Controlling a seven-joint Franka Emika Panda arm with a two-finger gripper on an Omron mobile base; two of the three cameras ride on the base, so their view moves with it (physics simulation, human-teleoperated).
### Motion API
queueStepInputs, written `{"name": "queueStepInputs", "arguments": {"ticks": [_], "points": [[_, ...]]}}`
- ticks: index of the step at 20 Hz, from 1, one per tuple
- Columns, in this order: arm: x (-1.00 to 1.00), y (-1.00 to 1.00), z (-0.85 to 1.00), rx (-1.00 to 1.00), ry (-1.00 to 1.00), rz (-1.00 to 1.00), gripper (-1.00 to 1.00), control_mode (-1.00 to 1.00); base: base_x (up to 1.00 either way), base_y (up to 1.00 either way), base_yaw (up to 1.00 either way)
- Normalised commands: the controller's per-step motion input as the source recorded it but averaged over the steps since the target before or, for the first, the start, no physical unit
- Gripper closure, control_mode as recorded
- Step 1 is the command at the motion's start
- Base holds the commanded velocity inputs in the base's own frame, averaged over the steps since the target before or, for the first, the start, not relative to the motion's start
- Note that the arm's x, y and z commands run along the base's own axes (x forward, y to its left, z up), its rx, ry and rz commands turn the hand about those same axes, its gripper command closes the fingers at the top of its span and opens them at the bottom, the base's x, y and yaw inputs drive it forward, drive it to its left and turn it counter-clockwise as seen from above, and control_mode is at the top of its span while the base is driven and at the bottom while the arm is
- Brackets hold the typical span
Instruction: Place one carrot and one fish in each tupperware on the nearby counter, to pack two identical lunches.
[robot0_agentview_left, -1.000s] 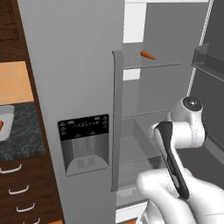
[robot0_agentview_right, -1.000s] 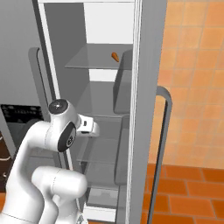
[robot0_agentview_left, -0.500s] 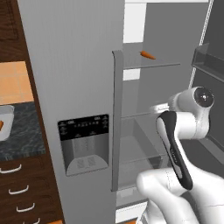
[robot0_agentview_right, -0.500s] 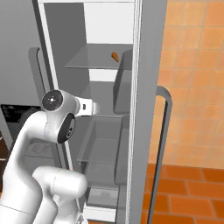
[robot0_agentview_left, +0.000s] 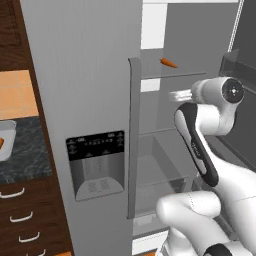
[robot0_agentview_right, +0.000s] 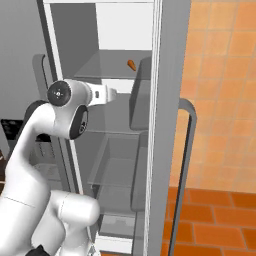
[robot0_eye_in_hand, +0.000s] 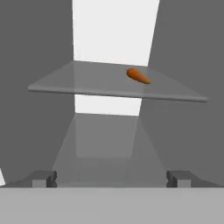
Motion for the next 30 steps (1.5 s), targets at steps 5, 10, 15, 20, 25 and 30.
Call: {"name": "queueStepInputs", "arguments": {"ticks": [5, 10, 15, 20, 25, 30], "points": [[0.57, -0.15, 0.68, 0.00, 0.01, -0.06, -1.00, -1.00, 0.00, 0.00, 0.00], [0.42, -0.25, 0.31, 0.02, 0.10, -0.02, -1.00, -1.00, 0.00, 0.00, 0.00], [0.50, -0.24, 0.01, 0.05, 0.10, 0.00, -1.00, -1.00, 0.00, 0.00, 0.00], [0.64, 0.00, 0.00, 0.00, 0.17, 0.03, -1.00, -1.00, 0.00, 0.00, 0.00], [0.51, -0.04, -0.11, 0.00, 0.06, 0.07, -1.00, -1.00, 0.00, 0.00, 0.00], [0.51, -0.05, -0.53, 0.00, -0.05, 0.05, -1.00, -1.00, 0.00, 0.00, 0.00]]}}
